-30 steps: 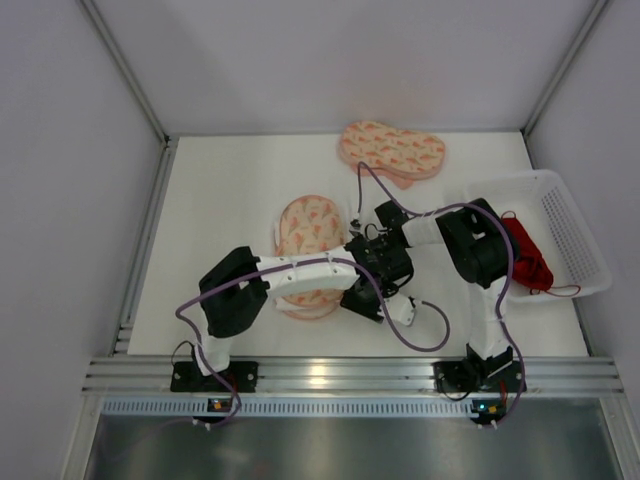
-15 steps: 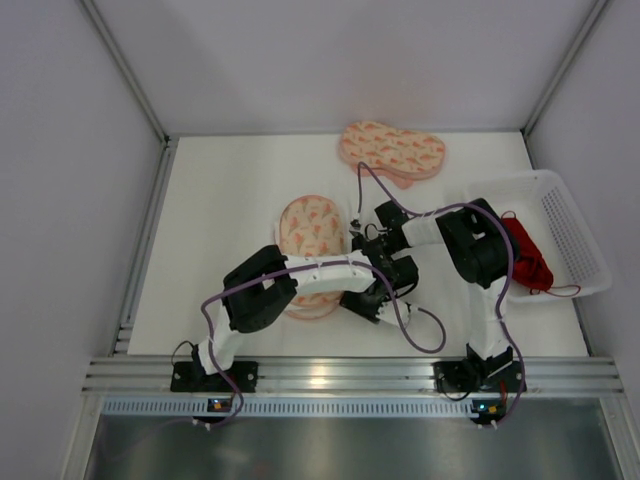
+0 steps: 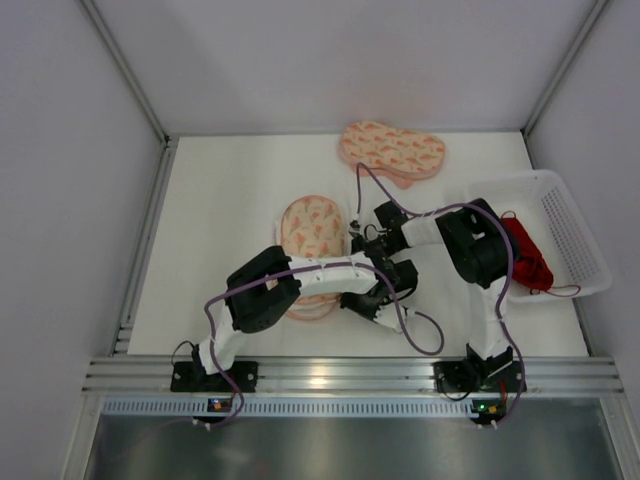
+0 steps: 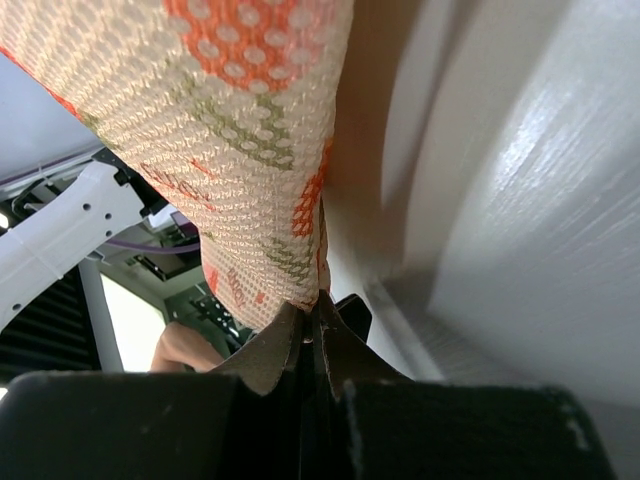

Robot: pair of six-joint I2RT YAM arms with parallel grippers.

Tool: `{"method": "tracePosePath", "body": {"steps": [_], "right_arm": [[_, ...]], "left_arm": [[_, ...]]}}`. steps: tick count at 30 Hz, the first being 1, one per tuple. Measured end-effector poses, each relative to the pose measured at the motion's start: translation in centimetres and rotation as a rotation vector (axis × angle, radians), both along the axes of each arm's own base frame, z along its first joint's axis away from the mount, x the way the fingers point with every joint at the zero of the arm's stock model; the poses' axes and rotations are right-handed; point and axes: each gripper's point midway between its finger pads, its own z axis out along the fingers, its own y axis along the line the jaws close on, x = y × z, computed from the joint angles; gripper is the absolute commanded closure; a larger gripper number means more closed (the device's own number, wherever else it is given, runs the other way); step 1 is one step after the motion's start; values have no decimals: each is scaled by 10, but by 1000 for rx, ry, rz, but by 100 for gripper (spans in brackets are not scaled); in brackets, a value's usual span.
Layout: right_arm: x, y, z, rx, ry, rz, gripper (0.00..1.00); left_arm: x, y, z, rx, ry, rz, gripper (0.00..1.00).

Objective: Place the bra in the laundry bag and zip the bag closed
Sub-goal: Zip the zipper on the laundry bag.

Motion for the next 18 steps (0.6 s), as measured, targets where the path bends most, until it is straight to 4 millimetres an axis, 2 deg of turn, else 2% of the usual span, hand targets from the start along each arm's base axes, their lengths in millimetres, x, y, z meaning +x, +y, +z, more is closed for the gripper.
{"method": "tracePosePath", "body": {"steps": [4,12,18], "right_arm": [[-1,-1,-1,-3,-2,2,100],[5,-4,-1,-19,-16,-5,100],[15,-3,2,-28,-47,11,100]], "left_arm": [[-11,0,0,4,22,-2,100],[-51,11,-1,24,98,-9,100],[-80,36,1,37,141,-11,100]]}}
